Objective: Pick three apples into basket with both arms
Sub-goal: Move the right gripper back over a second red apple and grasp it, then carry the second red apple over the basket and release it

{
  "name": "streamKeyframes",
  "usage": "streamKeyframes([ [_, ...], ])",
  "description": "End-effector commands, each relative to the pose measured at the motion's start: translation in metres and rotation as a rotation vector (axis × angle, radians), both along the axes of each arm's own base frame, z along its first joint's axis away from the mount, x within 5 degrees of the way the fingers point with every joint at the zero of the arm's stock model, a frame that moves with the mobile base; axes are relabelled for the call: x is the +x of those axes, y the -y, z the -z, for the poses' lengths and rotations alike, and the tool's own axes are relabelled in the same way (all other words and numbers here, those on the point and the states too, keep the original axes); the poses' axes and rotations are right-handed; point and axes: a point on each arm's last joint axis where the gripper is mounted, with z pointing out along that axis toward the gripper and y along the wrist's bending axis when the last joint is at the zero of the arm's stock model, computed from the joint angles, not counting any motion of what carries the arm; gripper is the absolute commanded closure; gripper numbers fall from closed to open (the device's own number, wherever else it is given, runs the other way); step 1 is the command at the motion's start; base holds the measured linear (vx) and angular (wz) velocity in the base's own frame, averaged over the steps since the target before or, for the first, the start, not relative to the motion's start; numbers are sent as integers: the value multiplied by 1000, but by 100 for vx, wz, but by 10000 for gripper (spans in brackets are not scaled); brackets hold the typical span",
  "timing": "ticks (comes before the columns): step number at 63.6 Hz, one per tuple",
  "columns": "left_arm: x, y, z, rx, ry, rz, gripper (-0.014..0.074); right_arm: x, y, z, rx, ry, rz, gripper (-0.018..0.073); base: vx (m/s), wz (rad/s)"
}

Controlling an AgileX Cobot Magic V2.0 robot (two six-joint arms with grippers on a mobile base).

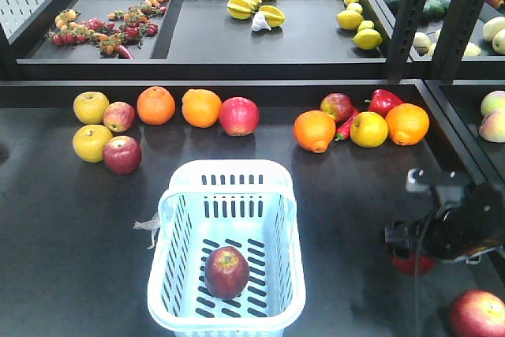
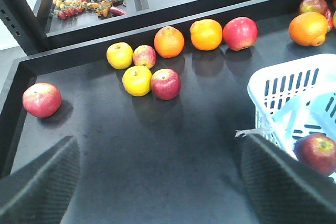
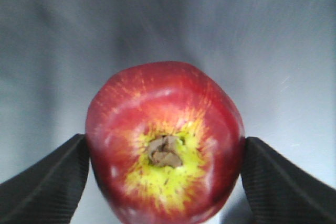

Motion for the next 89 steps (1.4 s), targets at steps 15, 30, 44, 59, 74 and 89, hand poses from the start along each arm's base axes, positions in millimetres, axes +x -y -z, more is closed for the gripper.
streamKeyframes([
  [15, 2, 1, -11, -15, 79, 11, 4, -35, -45, -101, 47, 194, -181, 236, 0, 0],
  [30, 2, 1, -11, -15, 79, 11, 4, -83, -102, -141, 125, 265, -416, 236, 0, 0],
  [44, 2, 1, -11, -15, 79, 11, 4, -115, -152, -157, 213, 372, -621, 236, 0, 0],
  [59, 2, 1, -11, -15, 79, 11, 4, -114, -192, -139, 252, 424, -702, 234, 0, 0],
  [74, 2, 1, -11, -15, 79, 11, 4, -97, -207, -113, 250, 428, -668, 149, 0, 0],
  [89, 2, 1, -11, -15, 79, 11, 4, -92, -211, -110, 258, 468, -659, -36, 0, 0],
])
